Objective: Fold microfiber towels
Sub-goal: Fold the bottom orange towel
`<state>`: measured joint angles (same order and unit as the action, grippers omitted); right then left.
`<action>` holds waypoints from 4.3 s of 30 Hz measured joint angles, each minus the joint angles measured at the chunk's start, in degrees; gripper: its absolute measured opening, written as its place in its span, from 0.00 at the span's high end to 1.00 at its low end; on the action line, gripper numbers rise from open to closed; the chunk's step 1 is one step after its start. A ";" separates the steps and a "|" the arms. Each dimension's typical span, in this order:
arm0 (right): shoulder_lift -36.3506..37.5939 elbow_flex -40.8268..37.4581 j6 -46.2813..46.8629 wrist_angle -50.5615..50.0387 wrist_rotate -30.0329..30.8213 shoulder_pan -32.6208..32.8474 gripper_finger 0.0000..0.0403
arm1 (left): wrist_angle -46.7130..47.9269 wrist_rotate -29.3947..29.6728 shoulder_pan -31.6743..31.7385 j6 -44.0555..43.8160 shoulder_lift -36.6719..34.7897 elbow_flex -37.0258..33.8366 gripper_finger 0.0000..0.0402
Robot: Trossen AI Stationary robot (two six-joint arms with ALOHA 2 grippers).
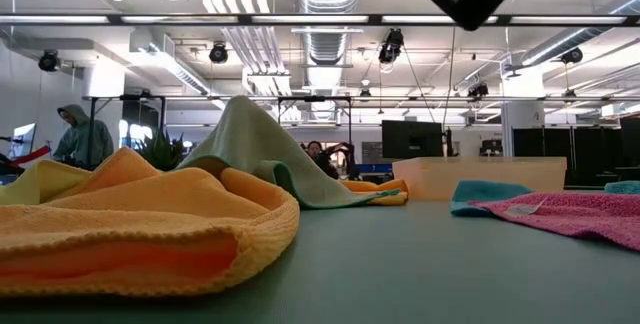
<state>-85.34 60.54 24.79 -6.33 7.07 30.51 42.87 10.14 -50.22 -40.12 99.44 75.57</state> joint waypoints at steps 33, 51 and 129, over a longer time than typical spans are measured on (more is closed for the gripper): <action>-33.63 29.58 -17.83 -4.09 -0.17 0.68 0.54 | 0.68 4.71 -2.38 2.25 9.96 -0.98 0.64; -35.28 28.47 -16.32 -4.04 -2.58 -0.43 0.54 | 0.52 6.89 -1.93 2.96 13.07 -0.81 0.65; -21.29 24.20 8.54 -19.87 8.28 -4.26 0.98 | 11.74 -2.06 8.51 -13.78 -0.80 2.78 1.00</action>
<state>-106.63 84.74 33.33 -26.20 15.35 26.25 54.60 8.08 -41.71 -53.91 98.64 78.35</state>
